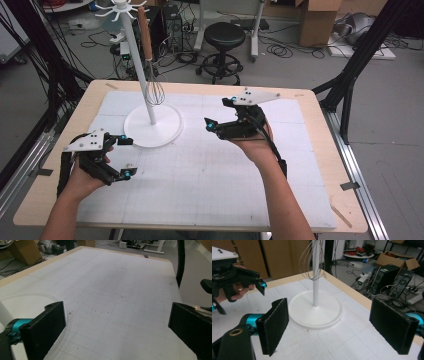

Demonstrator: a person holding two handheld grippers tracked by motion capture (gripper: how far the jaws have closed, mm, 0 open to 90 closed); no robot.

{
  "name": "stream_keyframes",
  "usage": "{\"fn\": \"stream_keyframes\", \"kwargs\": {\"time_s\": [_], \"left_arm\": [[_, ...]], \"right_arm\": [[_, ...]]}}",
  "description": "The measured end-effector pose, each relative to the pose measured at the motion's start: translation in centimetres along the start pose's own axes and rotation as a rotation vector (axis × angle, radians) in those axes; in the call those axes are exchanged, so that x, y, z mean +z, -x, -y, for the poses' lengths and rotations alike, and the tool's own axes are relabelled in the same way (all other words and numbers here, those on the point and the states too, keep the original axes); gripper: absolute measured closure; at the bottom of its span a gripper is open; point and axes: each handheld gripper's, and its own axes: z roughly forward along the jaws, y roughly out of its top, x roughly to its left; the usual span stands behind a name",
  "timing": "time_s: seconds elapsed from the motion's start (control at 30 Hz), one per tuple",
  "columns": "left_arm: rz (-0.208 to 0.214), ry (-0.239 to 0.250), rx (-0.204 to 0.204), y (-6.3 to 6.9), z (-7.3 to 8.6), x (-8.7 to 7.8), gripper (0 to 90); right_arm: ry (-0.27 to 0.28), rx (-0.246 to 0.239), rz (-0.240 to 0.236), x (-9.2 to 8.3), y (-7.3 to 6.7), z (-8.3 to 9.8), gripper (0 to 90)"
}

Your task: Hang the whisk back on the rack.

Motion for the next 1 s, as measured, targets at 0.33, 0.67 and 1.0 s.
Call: {"fn": "stream_keyframes", "kwargs": {"time_s": [0.33, 0.67, 1.0], "left_arm": [[0.009, -0.011, -0.001, 0.1, 0.2, 0.3, 1.7], [0.009, -0.019, -0.005, 0.1, 0.3, 0.6, 1.7], [0.011, -0.016, -0.005, 0.0, 0.3, 0.4, 1.7]], "right_arm": [[0.010, 0.008, -0.084, -1.2, 0.3, 3.1, 13.9], [-0.006, 0.054, -0.076, -1.3, 0.6, 5.9, 12.0], [-0.014, 0.086, -0.050, -1.3, 0.7, 7.9, 11.4]]}}
